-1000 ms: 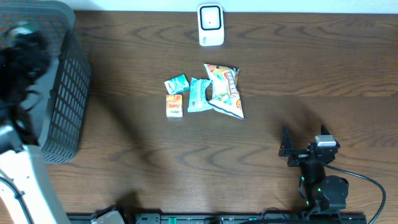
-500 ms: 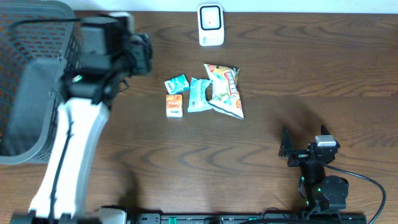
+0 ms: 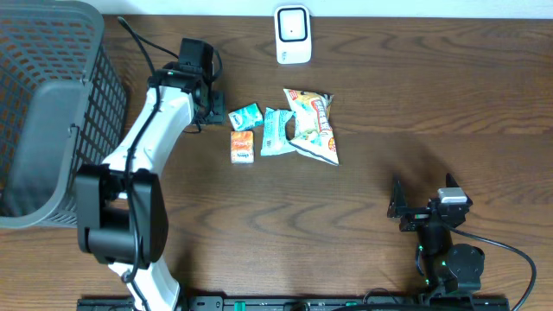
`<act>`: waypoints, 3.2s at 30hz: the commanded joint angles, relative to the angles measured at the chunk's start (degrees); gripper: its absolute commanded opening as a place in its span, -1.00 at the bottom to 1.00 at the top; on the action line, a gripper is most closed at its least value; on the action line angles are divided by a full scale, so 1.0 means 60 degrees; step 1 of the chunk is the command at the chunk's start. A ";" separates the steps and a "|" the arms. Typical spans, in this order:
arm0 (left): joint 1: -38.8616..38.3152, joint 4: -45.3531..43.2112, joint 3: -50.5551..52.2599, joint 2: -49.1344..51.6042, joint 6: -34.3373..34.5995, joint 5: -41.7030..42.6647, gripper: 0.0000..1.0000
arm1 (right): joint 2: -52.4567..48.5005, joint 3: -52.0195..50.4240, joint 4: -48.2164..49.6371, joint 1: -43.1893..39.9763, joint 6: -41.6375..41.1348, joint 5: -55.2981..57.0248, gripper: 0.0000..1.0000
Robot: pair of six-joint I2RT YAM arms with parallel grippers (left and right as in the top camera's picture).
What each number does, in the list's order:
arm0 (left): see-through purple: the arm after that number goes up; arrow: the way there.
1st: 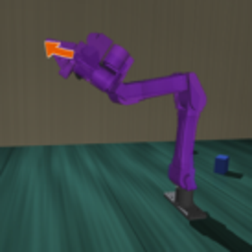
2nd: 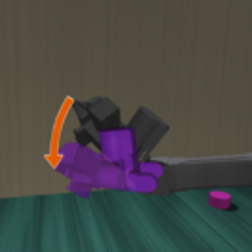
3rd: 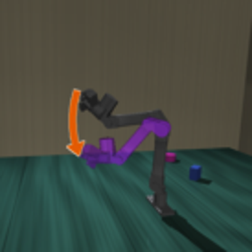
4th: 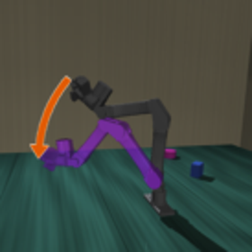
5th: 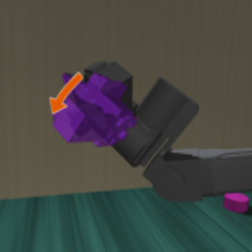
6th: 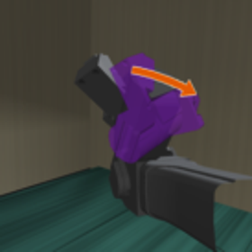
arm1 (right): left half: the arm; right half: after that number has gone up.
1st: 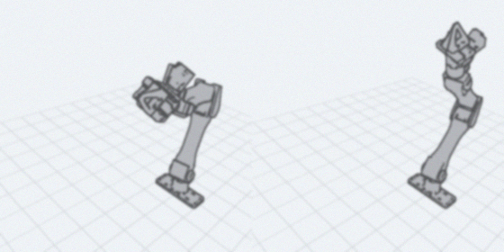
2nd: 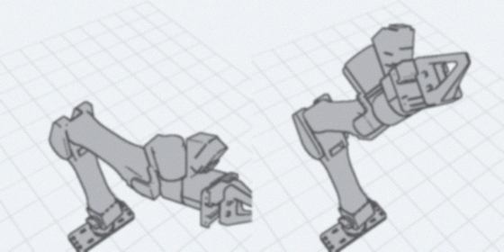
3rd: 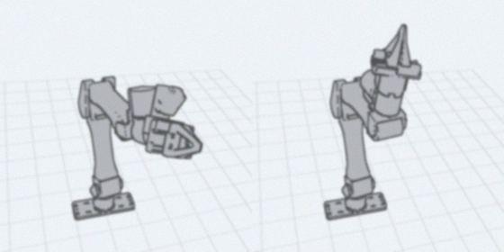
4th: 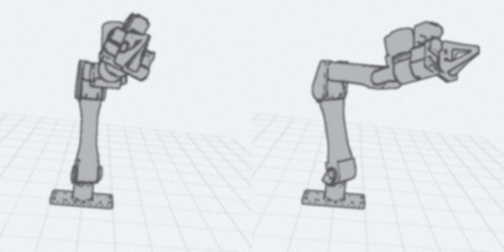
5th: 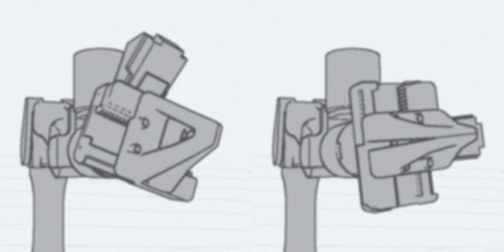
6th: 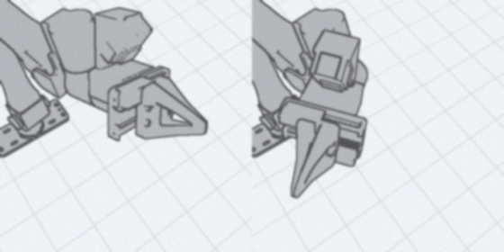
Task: Scan the item barcode
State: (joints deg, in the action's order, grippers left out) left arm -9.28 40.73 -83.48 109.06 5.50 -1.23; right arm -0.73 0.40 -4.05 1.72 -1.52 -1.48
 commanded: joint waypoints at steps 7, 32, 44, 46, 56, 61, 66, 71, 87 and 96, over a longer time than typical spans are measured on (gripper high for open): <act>-0.0004 0.0015 -0.0044 0.1096 -0.0084 0.0025 0.10 | 0.0015 -0.0007 -0.0044 -0.0040 -0.0091 0.0047 0.99; -0.1137 -0.0579 0.0007 0.1588 0.0903 0.0222 0.48 | 0.0015 -0.0007 -0.0044 -0.0040 -0.0091 0.0044 0.98; -0.0816 0.0466 -0.0182 -0.0576 0.0780 0.0131 0.96 | 0.0015 -0.0007 -0.0044 -0.0040 -0.0095 0.0044 0.98; -0.0820 0.0681 -0.0186 -0.1483 0.0816 0.0138 0.96 | 0.0015 -0.0007 -0.0047 -0.0040 -0.0095 0.0044 0.98; -0.0820 0.2499 -0.0186 -0.6145 0.1031 0.0277 0.95 | 0.0015 -0.0007 -0.0047 -0.0040 -0.0091 0.0047 0.99; -0.0820 0.3180 -0.0186 -0.7836 0.1031 0.0277 0.96 | 0.0015 -0.0007 -0.0044 -0.0040 -0.0091 0.0047 0.99; -0.0820 0.3570 -0.0182 -0.9296 0.1031 0.0277 0.96 | 0.0015 -0.0007 -0.0044 -0.0040 -0.0095 0.0044 0.99; -0.0820 0.3989 -0.0182 -1.0127 0.1027 0.0273 0.95 | 0.0015 -0.0007 -0.0047 -0.0040 -0.0095 0.0044 0.99; -0.0820 0.5679 -0.0182 -1.0280 0.1031 0.0273 0.95 | 0.0015 -0.0007 -0.0044 -0.0040 -0.0095 0.0047 0.98; -0.0820 0.5679 -0.0182 -1.0280 0.1031 0.0277 0.95 | 0.0015 -0.0007 -0.0040 -0.0040 0.0448 0.0331 0.99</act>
State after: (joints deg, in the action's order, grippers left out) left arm -14.39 74.67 -84.03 47.24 10.94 0.51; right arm -0.73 0.40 -4.05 1.72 -0.75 -0.80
